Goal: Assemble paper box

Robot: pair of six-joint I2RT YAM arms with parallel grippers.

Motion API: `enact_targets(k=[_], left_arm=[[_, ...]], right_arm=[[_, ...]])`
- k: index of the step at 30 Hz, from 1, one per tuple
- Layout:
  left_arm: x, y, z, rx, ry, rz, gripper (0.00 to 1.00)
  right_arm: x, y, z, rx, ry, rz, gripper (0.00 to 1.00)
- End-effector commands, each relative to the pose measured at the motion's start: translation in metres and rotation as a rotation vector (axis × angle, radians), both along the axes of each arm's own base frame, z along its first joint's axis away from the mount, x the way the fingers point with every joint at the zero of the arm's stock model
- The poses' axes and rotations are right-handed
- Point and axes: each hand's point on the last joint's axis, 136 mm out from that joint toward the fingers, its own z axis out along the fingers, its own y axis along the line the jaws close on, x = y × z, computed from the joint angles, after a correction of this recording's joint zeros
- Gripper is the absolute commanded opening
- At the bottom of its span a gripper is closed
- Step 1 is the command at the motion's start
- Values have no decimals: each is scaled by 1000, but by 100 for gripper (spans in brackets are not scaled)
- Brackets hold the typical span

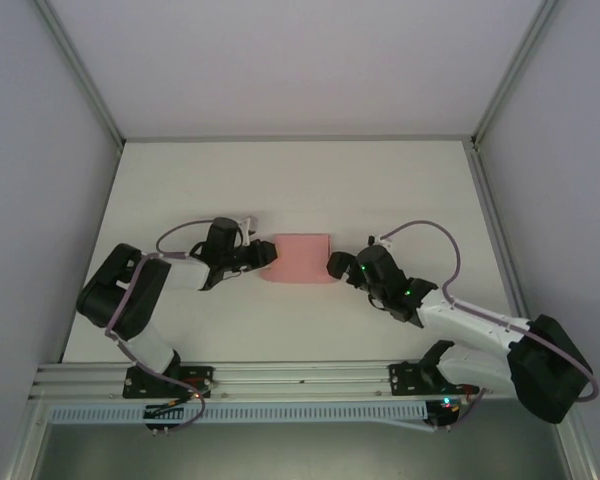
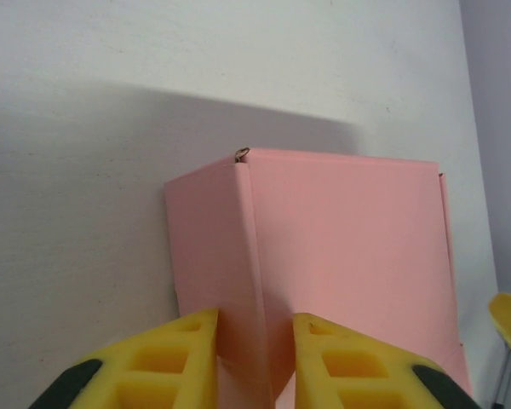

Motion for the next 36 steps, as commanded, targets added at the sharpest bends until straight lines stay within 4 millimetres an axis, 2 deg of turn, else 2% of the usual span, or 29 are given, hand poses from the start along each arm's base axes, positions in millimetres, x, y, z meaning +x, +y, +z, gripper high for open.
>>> enact_targets(k=[1, 6, 10, 16, 21, 27, 30, 32, 35, 36], left_arm=[[-9, -1, -12, -49, 58, -37, 19], [-8, 1, -12, -163, 95, -39, 18], [-7, 1, -13, -158, 92, -45, 18], [-6, 2, -16, -151, 92, -49, 18], [-5, 1, -16, -161, 87, -58, 19], [-2, 1, -12, -155, 65, -66, 26], [3, 0, -4, -147, 33, -72, 36], [7, 0, 5, -141, -2, -77, 44], [11, -1, 25, -151, -67, -80, 70], [12, -1, 33, -145, -94, -85, 82]], right_arm=[[7, 27, 7, 164, 32, 66, 100], [15, 36, 2, 151, 71, 105, 100], [23, 47, 0, 170, 88, 130, 100], [40, 57, -8, 291, 132, 144, 99], [51, 62, -13, 383, 150, 170, 85], [56, 71, -6, 486, 137, 218, 62], [56, 70, -1, 511, 133, 217, 50], [53, 68, 1, 520, 140, 211, 48], [50, 65, 5, 522, 144, 208, 45], [50, 63, 5, 517, 150, 200, 45]])
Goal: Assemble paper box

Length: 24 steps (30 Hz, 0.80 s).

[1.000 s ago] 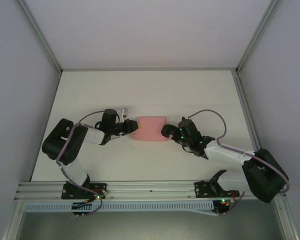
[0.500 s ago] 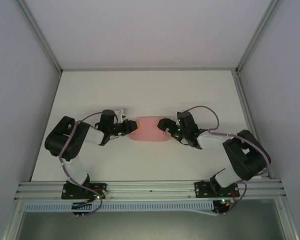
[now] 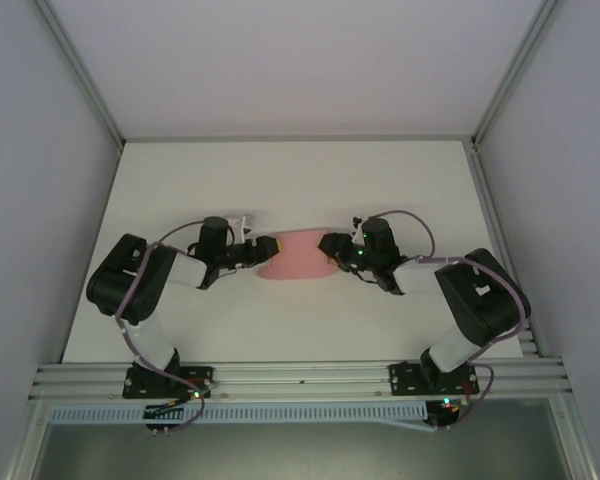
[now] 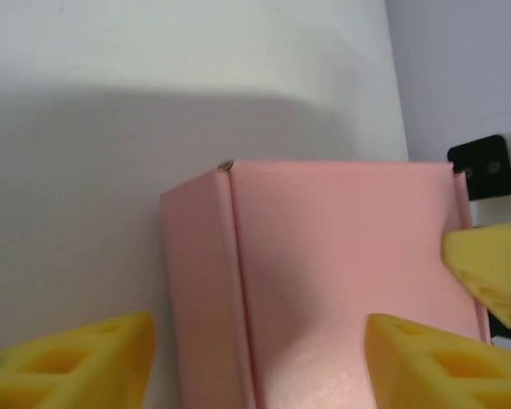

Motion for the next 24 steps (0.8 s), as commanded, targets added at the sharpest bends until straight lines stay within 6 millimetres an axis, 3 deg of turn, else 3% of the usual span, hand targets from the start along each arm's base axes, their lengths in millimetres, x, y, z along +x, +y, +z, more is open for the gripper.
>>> enact_targets(k=[1, 2, 8, 11, 16, 20, 24], left_arm=[[8, 1, 30, 31, -116, -8, 95], [11, 5, 36, 65, -146, 3, 100], [17, 21, 81, 407, -415, 36, 100], [4, 8, 106, 494, -576, -43, 100], [-41, -28, 138, 502, -831, -233, 100], [-73, -43, 144, 533, -942, -362, 100], [-94, -52, 127, 612, -976, -466, 100]], right_arm=[[-3, -2, 17, 38, -15, 4, 45], [-4, -5, 18, 29, -11, 0, 46], [-15, -17, 18, -82, 119, 15, 48], [-19, -23, 21, -88, 217, 1, 50], [-22, -27, 32, -40, 341, 38, 45], [-18, -32, 46, -21, 355, 29, 37], [-19, -29, 60, 29, 382, 38, 36]])
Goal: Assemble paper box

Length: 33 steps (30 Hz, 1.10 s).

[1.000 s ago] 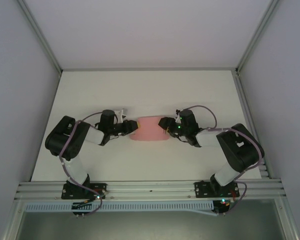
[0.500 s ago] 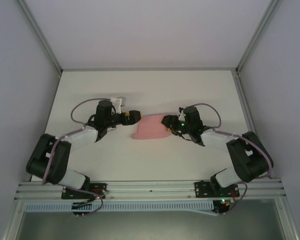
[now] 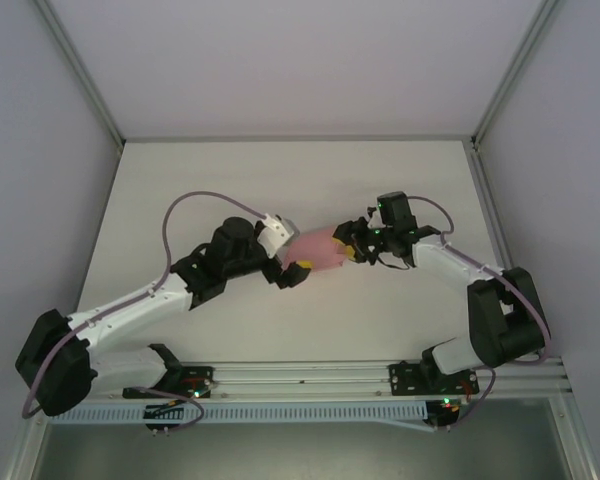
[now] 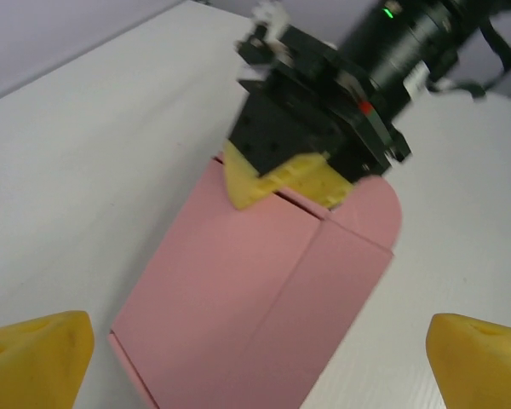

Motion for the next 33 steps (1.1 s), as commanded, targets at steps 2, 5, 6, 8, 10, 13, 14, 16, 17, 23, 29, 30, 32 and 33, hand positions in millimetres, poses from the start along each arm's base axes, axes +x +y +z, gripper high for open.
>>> enact_targets(k=[2, 5, 6, 8, 10, 13, 14, 16, 17, 23, 29, 30, 32, 33], left_arm=[[-13, 2, -21, 194, -89, -39, 100], [-16, -1, -27, 270, -149, -35, 100], [-16, -1, -31, 303, -162, -29, 100], [-19, -2, -39, 377, -193, -38, 100], [-19, -1, -44, 436, -228, -27, 100], [-12, 0, -47, 479, -261, 9, 100], [-10, 1, -47, 487, -267, 24, 100], [-7, 2, -46, 492, -280, 40, 100], [-5, 4, -45, 490, -288, 55, 100], [-1, 9, -42, 483, -338, 80, 100], [-3, 7, -52, 504, -301, 73, 99], [-3, 7, -53, 500, -299, 71, 98], [-4, 5, -54, 492, -292, 59, 96], [-5, 3, -53, 485, -291, 53, 94]], right_arm=[[-10, 4, 22, 95, 84, 20, 35], [-14, 4, 24, 147, 156, 8, 35], [-14, 5, 26, 168, 171, 10, 34], [-15, 5, 32, 192, 191, 13, 34], [-18, 5, 35, 200, 222, 17, 35], [-27, 6, 38, 216, 280, 58, 32], [-30, 6, 38, 216, 294, 69, 31], [-35, 5, 36, 205, 312, 84, 31], [-38, 5, 35, 200, 321, 88, 31], [-44, 5, 37, 217, 357, 102, 33], [-43, 8, 47, 254, 359, 102, 29], [-43, 8, 49, 254, 356, 95, 30], [-43, 7, 50, 258, 356, 91, 29], [-43, 8, 53, 265, 354, 96, 29]])
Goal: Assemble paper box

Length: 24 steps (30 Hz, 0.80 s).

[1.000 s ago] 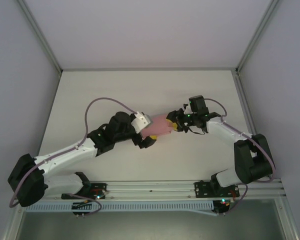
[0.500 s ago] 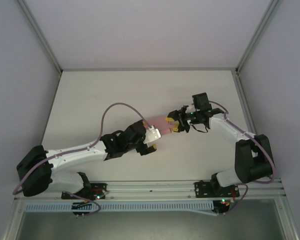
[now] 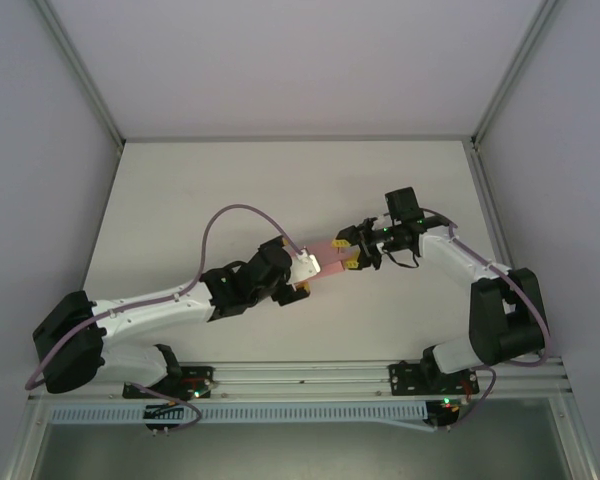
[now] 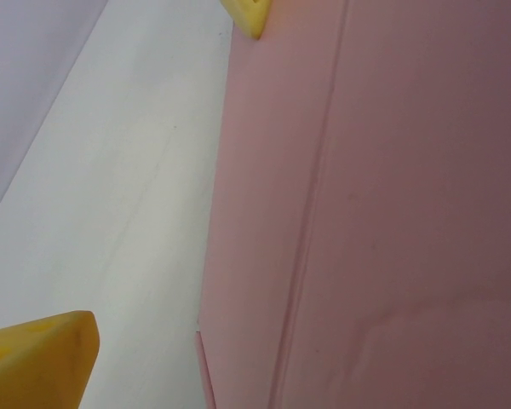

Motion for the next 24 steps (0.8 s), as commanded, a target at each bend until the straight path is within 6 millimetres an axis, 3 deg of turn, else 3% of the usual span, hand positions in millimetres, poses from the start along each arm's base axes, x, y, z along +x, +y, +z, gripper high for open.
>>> enact_targets(k=[1, 10, 16, 24], left_arm=[[0, -4, 0, -10, -3, -7, 93], [-3, -10, 3, -38, 1, -40, 68], [-4, -31, 14, -97, 9, -85, 59], [0, -31, 14, -86, -31, -86, 43]], right_arm=[[-3, 5, 25, 73, 1, 23, 29], [-1, 5, 26, 76, 5, 8, 33], [3, 13, 28, 100, -9, -23, 34], [1, 13, 35, 113, -29, -50, 40]])
